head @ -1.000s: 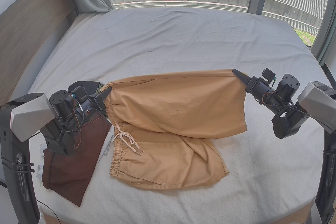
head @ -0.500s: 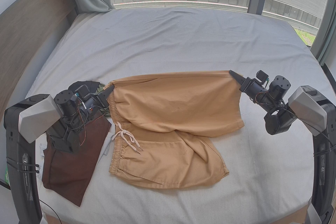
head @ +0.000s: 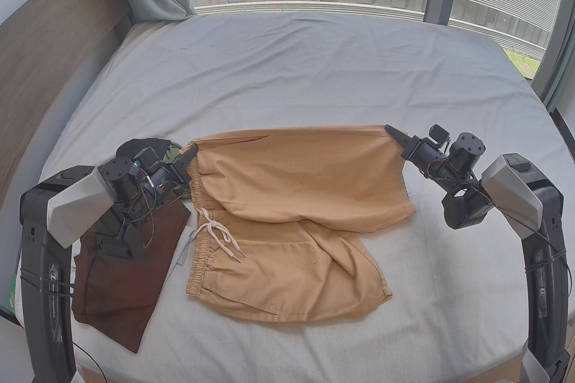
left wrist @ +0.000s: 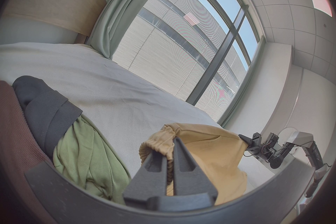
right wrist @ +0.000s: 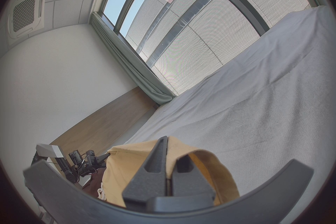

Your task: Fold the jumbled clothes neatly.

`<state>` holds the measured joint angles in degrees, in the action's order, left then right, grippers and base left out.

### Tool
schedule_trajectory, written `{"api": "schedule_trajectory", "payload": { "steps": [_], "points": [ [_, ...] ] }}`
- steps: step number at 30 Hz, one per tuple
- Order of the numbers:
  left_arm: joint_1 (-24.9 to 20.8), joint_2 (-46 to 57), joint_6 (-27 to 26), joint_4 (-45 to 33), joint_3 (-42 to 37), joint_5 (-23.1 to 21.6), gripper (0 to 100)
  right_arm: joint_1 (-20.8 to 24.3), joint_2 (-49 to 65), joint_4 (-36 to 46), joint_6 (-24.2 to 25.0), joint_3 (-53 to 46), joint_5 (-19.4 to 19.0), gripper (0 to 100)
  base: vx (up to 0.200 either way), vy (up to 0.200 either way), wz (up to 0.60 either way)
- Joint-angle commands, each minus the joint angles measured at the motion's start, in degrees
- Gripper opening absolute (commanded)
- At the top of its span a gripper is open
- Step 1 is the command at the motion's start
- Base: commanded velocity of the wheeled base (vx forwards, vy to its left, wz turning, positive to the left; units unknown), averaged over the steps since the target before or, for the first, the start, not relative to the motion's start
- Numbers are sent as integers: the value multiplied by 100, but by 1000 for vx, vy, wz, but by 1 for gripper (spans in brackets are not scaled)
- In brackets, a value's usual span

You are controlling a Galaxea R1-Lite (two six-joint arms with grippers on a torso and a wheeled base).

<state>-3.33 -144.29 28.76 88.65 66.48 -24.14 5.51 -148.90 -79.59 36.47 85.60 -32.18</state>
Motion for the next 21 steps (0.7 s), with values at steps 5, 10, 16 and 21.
{"api": "schedule_trajectory", "payload": {
  "steps": [5,10,16,21],
  "points": [
    [-1,-82,95,3,146,32,100,-15,-43,23,0,97,89,0,0,0,0],
    [-19,-82,297,3,138,41,100,20,-78,58,-9,194,230,0,0,0,0],
    [-19,-73,297,3,94,41,100,99,-122,75,-9,290,256,100,0,0,0],
    [25,-38,280,12,-29,41,100,91,18,190,-9,115,256,100,0,0,0]
  ]
}}
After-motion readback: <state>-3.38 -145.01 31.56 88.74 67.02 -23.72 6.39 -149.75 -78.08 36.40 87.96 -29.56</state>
